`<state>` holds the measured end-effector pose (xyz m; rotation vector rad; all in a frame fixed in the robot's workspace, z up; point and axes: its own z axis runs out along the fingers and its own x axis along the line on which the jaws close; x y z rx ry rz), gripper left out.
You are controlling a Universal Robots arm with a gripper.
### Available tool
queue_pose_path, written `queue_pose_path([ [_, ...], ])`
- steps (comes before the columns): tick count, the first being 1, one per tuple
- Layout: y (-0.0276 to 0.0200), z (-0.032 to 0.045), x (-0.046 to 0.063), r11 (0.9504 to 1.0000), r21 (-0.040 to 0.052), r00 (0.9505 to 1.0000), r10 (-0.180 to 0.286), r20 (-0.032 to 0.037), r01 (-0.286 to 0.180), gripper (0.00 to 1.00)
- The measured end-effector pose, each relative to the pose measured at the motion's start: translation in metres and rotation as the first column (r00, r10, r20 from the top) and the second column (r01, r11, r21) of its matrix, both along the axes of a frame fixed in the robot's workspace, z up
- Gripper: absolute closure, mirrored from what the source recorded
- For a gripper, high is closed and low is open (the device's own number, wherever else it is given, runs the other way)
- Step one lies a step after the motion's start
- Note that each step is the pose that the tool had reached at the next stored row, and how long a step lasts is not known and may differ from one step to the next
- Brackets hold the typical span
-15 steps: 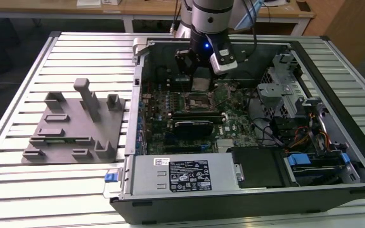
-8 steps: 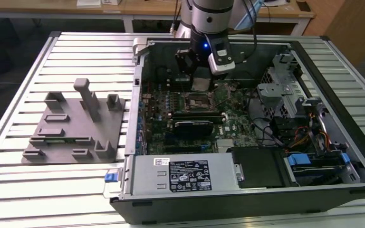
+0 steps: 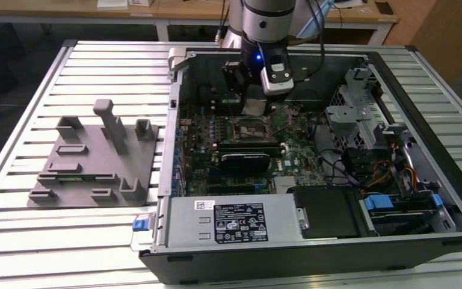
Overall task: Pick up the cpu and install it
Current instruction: 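Place the cpu into insertion slot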
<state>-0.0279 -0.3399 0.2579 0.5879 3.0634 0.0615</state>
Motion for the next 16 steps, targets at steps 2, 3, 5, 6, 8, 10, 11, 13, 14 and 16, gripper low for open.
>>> queue_pose_path([
  [2, 0.0, 0.0, 0.0, 0.9997, -0.0002, 0.9997, -0.025, 0.0, 0.025, 0.46],
  [3, 0.0, 0.0, 0.0, 0.9993, -0.0004, 0.9993, -0.037, 0.0, 0.037, 0.46],
  [5, 0.0, 0.0, 0.0, 0.998, -0.0006, 0.998, -0.063, 0.0001, 0.063, 0.46],
  [6, 0.0, 0.0, 0.0, 0.9969, -0.0008, 0.9969, -0.078, 0.0001, 0.078, 0.46],
  [8, 0.0, -0.0001, 0.0, 0.9943, -0.0011, 0.9943, -0.107, 0.0001, 0.107, 0.46],
  [10, 0.0, -0.0001, 0.0, 0.9909, -0.0013, 0.9909, -0.135, 0.0001, 0.135, 0.46],
  [11, 0.0, -0.0001, 0.0, 0.9891, -0.0013, 0.9891, -0.147, 0.0002, 0.147, 0.46],
  [13, 0.0, -0.0001, 0.0, 0.9859, -0.0014, 0.9859, -0.167, 0.0002, 0.167, 0.46],
  [14, 0.0, -0.0001, 0.0001, 0.9844, -0.0015, 0.9844, -0.176, 0.0002, 0.176, 0.46],
  [16, 0.0, -0.0001, 0.0002, 0.9813, -0.0017, 0.9813, -0.193, 0.0002, 0.193, 0.46],
])
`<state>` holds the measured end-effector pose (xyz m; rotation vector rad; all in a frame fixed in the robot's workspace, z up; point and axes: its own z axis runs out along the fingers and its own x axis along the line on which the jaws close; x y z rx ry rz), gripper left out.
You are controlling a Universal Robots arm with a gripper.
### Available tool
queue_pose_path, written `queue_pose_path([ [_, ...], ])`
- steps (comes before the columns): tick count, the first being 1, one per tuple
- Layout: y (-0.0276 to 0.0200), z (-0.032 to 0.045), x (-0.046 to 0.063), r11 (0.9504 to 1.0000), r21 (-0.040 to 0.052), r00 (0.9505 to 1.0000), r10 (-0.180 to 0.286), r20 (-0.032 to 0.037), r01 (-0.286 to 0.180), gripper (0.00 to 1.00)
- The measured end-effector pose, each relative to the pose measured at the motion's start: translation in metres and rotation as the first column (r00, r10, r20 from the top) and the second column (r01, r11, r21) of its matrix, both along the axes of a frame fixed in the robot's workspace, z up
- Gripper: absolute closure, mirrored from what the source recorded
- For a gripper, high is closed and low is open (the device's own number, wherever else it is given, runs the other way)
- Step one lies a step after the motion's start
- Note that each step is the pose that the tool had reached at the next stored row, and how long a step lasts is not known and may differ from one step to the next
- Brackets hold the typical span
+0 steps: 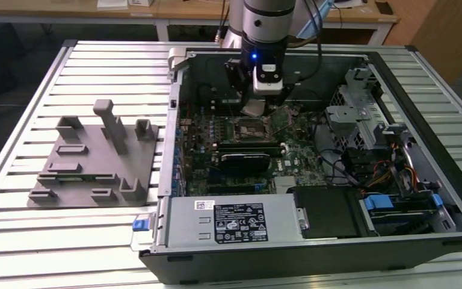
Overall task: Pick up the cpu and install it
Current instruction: 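Place the cpu into insertion slot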
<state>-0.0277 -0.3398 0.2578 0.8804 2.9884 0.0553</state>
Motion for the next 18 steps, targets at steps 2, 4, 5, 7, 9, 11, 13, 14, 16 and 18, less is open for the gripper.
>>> queue_pose_path([
  [2, 0.0, 0.0, 0.0001, 0.9999, -0.0001, 0.9999, -0.016, 0.0001, 0.016, 0.46],
  [4, 0.0, 0.0, 0.0002, 0.9995, -0.0002, 0.9995, -0.033, 0.0, 0.033, 0.46],
  [5, 0.0, 0.0, 0.0002, 0.999, -0.0003, 0.999, -0.044, 0.0, 0.044, 0.46],
  [7, 0.0, -0.0001, 0.0002, 0.9978, -0.0006, 0.9978, -0.066, 0.0001, 0.066, 0.46],
  [9, 0.0, -0.0001, 0.0002, 0.996, -0.0011, 0.996, -0.09, 0.0001, 0.09, 0.46],
  [11, 0.0, -0.0001, 0.0002, 0.9937, -0.0017, 0.9937, -0.112, 0.0002, 0.112, 0.46],
  [13, 0.0, -0.0001, 0.0002, 0.9906, -0.0023, 0.9906, -0.137, 0.0002, 0.137, 0.46],
  [14, 0.0, -0.0001, 0.0002, 0.989, -0.0027, 0.989, -0.148, 0.0003, 0.148, 0.46],
  [16, 0.0, -0.0001, 0.0002, 0.9853, -0.0032, 0.9853, -0.171, 0.0003, 0.171, 0.46],
  [18, 0.0, -0.0001, 0.0002, 0.9811, -0.0038, 0.9811, -0.193, 0.0005, 0.193, 0.46],
])
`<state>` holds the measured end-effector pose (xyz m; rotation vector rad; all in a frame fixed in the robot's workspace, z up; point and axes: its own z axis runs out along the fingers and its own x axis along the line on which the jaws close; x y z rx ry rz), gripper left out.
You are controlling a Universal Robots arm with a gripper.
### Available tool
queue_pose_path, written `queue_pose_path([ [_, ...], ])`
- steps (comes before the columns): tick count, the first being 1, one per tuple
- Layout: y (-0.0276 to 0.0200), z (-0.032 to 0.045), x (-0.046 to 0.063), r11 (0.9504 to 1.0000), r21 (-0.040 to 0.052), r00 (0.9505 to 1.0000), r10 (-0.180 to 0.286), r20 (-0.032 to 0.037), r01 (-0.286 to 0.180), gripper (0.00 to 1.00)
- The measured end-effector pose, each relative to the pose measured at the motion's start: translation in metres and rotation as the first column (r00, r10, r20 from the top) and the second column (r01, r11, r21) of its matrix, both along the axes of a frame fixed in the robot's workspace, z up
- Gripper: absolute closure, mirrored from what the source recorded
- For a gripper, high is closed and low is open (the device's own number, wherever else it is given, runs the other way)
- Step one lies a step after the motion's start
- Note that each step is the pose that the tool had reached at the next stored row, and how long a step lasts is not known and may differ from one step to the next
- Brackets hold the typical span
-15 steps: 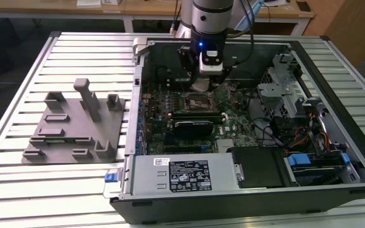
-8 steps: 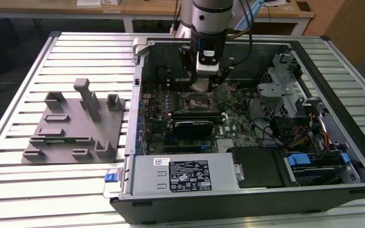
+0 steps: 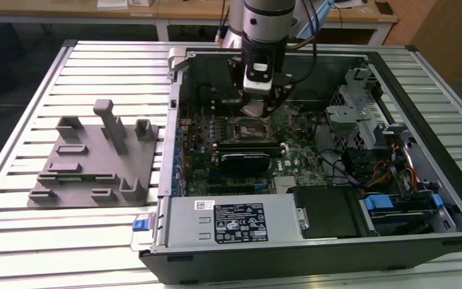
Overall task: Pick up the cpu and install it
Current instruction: 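Place the cpu into insertion slot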
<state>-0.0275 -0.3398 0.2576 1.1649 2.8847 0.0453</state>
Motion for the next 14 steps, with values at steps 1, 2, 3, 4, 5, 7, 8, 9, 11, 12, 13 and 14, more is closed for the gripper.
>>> queue_pose_path([
  [1, 0.0, 0.0, 0.0, 0.9999, -0.0003, 0.9999, -0.012, 0.0001, 0.012, 0.46],
  [2, 0.0, 0.0, 0.0, 0.9997, -0.0008, 0.9997, -0.026, 0.0, 0.026, 0.46],
  [3, 0.0, 0.0, 0.0, 0.9994, -0.0013, 0.9994, -0.036, 0.0, 0.036, 0.46],
  [4, 0.0, 0.0, 0.0, 0.9989, -0.0016, 0.9989, -0.046, 0.0, 0.046, 0.46],
  [5, 0.0, 0.0, 0.0, 0.9985, -0.0019, 0.9985, -0.056, 0.0001, 0.056, 0.46],
  [7, 0.0, 0.0, 0.0, 0.9972, -0.0023, 0.9972, -0.075, 0.0, 0.075, 0.46],
  [8, 0.0, 0.0, 0.0, 0.9965, -0.0024, 0.9965, -0.084, 0.0001, 0.084, 0.46],
  [9, 0.0, 0.0, 0.0, 0.9956, -0.0025, 0.9956, -0.094, 0.0001, 0.094, 0.46],
  [11, 0.0, 0.0, 0.0, 0.9934, -0.0026, 0.9934, -0.115, 0.0001, 0.115, 0.46],
  [12, 0.0, -0.0001, 0.0, 0.9921, -0.0026, 0.9921, -0.125, 0.0001, 0.125, 0.46],
  [13, 0.0, -0.0001, 0.0, 0.9907, -0.0025, 0.9907, -0.136, 0.0001, 0.136, 0.46],
  [14, 0.0, -0.0001, 0.0, 0.9893, -0.0025, 0.9893, -0.146, 0.0001, 0.146, 0.46],
])
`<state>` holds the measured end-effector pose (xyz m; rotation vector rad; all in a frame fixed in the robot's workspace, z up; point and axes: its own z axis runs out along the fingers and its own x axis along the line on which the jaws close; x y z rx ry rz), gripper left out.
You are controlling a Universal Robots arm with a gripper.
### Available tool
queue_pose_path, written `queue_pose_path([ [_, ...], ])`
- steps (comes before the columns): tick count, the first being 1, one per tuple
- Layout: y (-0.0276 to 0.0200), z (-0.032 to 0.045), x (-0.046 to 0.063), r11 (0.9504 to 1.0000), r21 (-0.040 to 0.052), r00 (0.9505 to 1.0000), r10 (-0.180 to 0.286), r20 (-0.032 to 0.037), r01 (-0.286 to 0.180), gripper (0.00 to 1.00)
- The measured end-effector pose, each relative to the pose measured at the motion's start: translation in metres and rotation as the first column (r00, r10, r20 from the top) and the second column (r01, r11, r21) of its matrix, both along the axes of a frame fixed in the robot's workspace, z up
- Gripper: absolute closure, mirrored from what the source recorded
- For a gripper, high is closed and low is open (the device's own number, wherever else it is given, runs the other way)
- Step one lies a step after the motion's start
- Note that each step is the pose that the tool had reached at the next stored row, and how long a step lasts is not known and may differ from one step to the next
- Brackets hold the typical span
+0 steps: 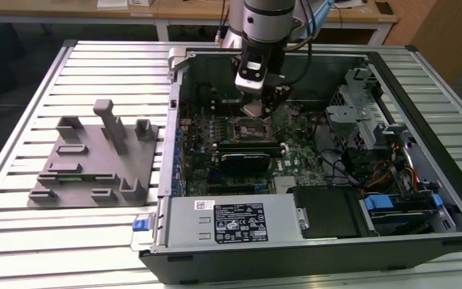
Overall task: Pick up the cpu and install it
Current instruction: 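Place the cpu into insertion slot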
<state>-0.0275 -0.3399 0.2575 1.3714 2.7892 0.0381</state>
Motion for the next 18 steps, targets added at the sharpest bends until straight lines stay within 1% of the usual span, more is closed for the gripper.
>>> queue_pose_path([
  [6, 0.0, 0.0, 0.0001, 0.9986, 0.0, 0.9986, -0.053, 0.0, 0.053, 0.46],
  [9, 0.0, -0.0001, 0.0001, 0.9954, 0.0, 0.9954, -0.096, 0.0, 0.096, 0.46],
  [11, 0.0, -0.0002, 0.0001, 0.9917, 0.0, 0.9917, -0.129, 0.0, 0.129, 0.46],
  [13, 0.0, -0.0003, 0.0001, 0.9869, 0.0, 0.9869, -0.161, 0.0, 0.161, 0.46],
  [15, 0.0, -0.0004, 0.0001, 0.981, -0.0001, 0.981, -0.194, 0.0, 0.194, 0.46],
  [18, 0.0, -0.0006, 0.0001, 0.9703, -0.0001, 0.9703, -0.242, -0.0001, 0.242, 0.46],
])
